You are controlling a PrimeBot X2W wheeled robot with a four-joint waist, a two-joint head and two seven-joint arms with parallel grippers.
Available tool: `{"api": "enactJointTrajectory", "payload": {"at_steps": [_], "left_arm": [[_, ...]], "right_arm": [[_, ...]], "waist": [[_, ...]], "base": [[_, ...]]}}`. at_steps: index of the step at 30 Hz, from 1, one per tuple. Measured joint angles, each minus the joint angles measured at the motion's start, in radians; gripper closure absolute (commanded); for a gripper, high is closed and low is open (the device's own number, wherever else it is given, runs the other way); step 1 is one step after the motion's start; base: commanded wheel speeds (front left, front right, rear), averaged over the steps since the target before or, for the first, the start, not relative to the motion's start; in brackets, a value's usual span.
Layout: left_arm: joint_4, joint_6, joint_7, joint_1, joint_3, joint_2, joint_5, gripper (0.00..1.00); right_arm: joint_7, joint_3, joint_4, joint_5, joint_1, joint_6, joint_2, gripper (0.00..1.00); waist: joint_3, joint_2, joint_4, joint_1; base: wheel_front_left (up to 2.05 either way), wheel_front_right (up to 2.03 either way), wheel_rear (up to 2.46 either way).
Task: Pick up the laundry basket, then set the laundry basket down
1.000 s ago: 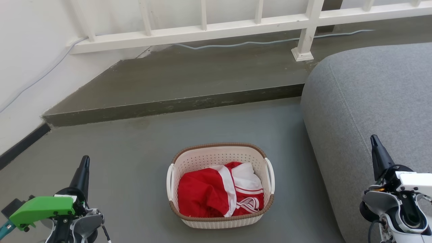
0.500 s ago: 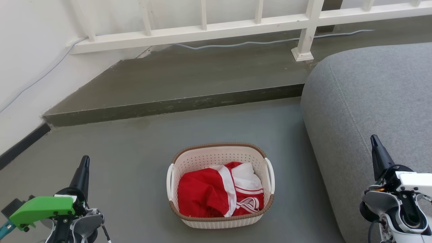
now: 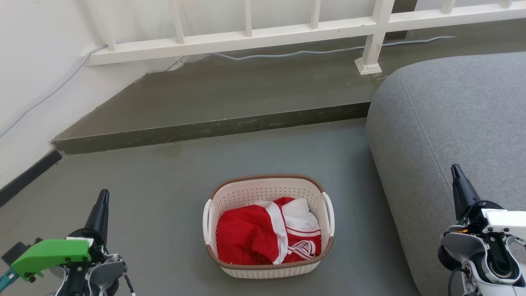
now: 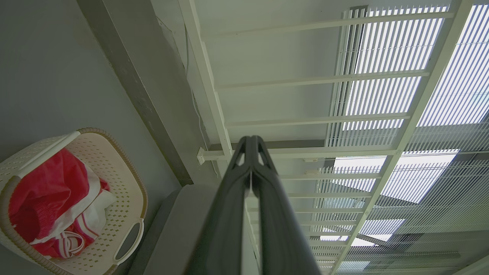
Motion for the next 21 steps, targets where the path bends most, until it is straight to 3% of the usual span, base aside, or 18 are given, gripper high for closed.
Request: {"api": "enactJointTrajectory", "payload": {"at_steps": [21], "left_arm": [[0.000, 0.000, 0.000, 0.000, 0.000, 0.000, 0.000, 1.00]], "right_arm": [[0.000, -0.001, 0.000, 0.000, 0.000, 0.000, 0.001, 1.00]], "waist": [[0.000, 0.0000, 0.000, 0.0000]], "base": [[0.00, 0.00, 0.00]]}}
